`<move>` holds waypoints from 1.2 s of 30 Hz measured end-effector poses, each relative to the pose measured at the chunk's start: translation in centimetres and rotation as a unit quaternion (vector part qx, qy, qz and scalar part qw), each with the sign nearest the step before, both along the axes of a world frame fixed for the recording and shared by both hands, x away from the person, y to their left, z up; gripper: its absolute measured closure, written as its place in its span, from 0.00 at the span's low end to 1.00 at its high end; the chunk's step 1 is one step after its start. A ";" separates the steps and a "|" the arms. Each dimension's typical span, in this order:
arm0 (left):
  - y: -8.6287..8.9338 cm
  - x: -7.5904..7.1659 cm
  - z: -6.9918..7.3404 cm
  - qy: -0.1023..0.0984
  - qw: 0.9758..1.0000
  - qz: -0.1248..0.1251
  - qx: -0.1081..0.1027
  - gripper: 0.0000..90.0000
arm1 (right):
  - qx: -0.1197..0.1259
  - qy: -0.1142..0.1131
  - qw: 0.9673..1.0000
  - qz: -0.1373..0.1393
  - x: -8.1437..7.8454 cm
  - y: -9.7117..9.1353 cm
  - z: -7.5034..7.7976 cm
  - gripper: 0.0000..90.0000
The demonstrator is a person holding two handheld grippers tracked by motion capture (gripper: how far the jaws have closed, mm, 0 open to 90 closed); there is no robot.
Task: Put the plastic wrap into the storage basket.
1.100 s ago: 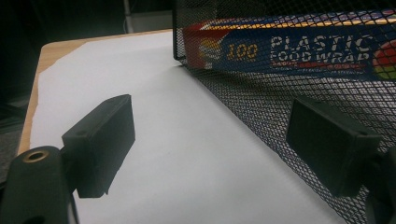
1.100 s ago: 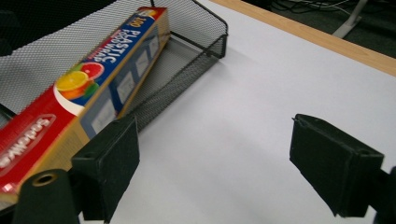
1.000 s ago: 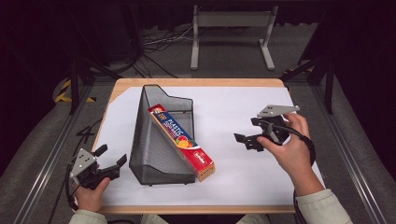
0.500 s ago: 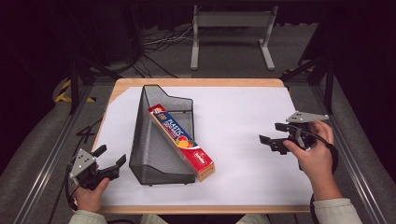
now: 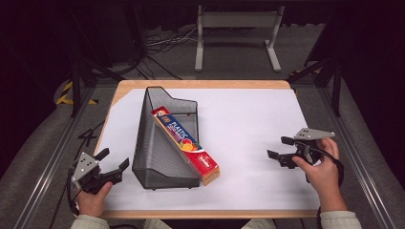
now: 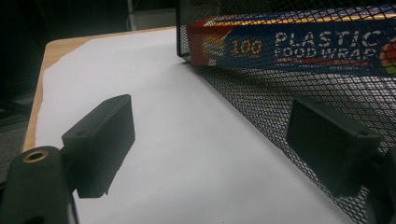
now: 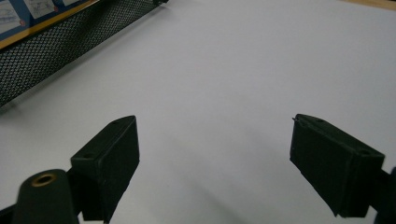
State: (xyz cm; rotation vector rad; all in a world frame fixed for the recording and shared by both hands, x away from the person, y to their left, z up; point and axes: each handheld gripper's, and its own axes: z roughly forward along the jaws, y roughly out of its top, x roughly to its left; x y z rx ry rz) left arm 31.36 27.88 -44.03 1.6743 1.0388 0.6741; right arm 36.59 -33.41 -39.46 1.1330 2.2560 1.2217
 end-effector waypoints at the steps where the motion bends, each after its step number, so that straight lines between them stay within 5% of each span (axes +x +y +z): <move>1: 0.0 0.0 0.0 0.000 1.000 0.000 0.000 0.18 | -0.001 0.001 1.000 0.001 -0.1 0.0 -0.3 0.18; 15: -0.1 0.1 0.0 -0.001 1.000 -0.007 -0.001 0.18 | -0.006 -0.009 1.000 0.012 -0.6 0.3 -3.2 0.19; 25: -0.3 0.4 -0.2 0.006 1.000 -0.021 0.000 0.18 | -0.006 0.030 0.999 0.013 -1.1 0.5 -4.5 0.18; 36: -0.5 0.6 -0.5 0.018 0.999 -0.033 0.003 0.17 | -0.009 0.031 0.999 0.029 -1.5 0.4 -5.0 0.15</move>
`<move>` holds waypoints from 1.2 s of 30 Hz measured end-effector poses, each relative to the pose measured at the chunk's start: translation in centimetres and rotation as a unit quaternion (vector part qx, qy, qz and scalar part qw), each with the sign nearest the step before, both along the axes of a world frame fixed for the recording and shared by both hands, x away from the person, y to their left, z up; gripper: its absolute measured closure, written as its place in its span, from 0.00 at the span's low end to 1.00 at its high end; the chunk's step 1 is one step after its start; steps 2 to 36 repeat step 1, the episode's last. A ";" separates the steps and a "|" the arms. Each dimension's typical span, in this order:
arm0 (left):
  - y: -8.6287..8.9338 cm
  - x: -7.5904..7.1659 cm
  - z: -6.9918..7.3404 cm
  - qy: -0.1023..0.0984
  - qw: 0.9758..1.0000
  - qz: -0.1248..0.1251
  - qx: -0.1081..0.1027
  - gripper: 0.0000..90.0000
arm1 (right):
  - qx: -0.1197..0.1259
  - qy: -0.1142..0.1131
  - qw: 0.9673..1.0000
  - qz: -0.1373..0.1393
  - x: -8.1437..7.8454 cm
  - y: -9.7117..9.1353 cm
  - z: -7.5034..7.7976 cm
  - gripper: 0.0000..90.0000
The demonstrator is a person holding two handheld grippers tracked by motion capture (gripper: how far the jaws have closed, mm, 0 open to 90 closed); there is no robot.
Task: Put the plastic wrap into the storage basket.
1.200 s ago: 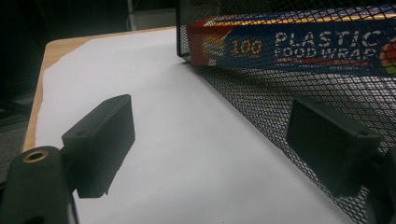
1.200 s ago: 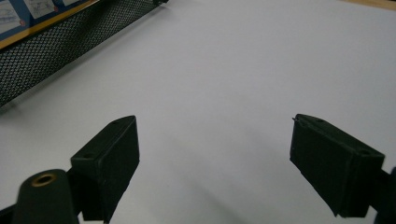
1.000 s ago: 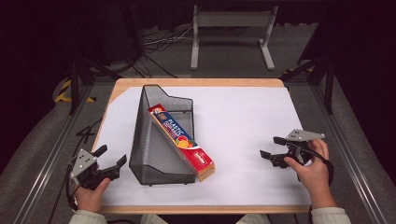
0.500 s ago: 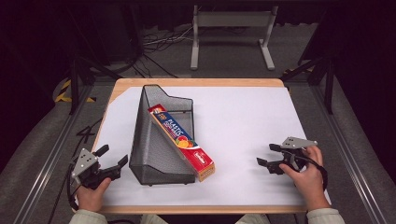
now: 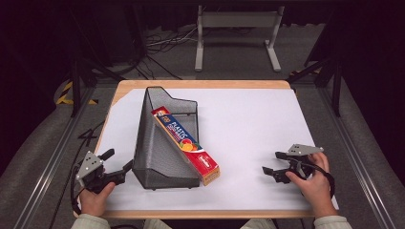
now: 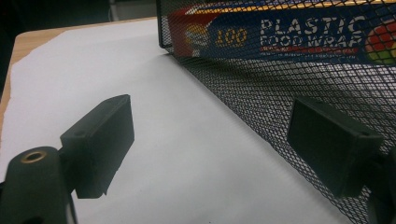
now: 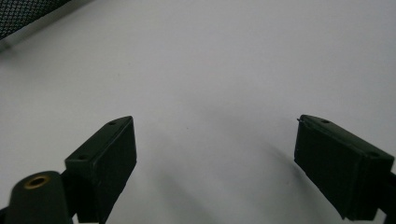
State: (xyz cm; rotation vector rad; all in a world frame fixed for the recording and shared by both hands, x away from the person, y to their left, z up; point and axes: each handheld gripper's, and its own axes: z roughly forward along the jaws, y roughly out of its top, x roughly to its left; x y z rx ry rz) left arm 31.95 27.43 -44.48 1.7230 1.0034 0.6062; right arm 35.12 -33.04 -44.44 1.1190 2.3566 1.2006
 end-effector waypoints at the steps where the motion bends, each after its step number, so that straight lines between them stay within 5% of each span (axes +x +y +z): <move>1: 0.0 0.0 0.0 0.000 1.000 0.000 0.001 0.17 | -0.001 0.001 1.000 0.003 0.0 0.0 0.0 0.14; 36: 0.0 0.0 0.0 0.000 1.000 0.000 0.001 0.17 | -0.001 0.001 1.000 0.003 0.0 0.0 0.0 0.14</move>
